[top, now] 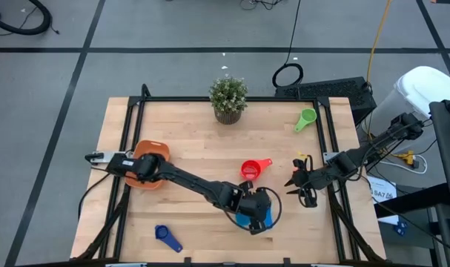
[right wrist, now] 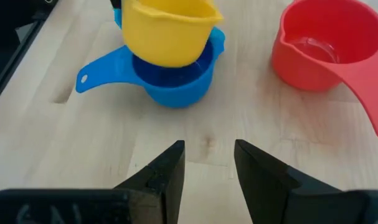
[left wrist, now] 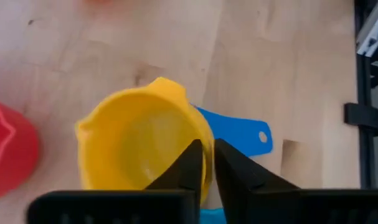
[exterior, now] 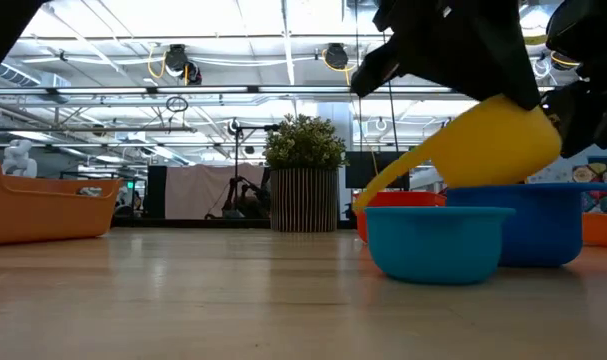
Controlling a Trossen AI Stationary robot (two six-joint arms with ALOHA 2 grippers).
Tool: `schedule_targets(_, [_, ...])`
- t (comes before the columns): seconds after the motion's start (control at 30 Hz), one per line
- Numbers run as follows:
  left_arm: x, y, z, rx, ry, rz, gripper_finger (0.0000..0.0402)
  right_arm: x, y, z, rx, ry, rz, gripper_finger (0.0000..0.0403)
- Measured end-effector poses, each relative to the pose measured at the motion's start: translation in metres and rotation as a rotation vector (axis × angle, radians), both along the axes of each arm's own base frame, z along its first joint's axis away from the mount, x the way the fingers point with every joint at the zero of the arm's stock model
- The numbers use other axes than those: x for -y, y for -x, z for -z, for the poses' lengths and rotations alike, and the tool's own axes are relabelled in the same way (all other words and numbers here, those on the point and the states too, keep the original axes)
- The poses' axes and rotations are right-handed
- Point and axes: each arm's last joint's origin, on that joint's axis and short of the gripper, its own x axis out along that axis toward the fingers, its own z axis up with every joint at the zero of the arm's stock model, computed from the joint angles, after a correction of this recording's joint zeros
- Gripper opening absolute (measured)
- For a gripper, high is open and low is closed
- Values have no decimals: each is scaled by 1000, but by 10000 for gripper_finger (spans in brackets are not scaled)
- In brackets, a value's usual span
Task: Nest measuring cups in basket
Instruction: Stack the yellow measuring cup on top of the blue measuring cup
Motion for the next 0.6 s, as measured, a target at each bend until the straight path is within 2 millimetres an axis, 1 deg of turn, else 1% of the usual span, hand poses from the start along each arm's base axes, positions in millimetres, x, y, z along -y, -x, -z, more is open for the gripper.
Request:
schedule_targets(0.2, [-6,-3,0,0,14,-1,114,0,0,0,-2,-3,3,132])
schedule_targets(0.33, [-8,-3,0,-6,7,7,148,0,0,0,-1,-5,1,132])
schedule_targets(0.47, [-15,-2,-5,-8,-31,14,167,-2,-2,-2,19,-33,-34,132])
schedule_targets(0.6, [-26,8,-18,-58,-86,0,165,-9,-7,-12,121,-105,-129,132])
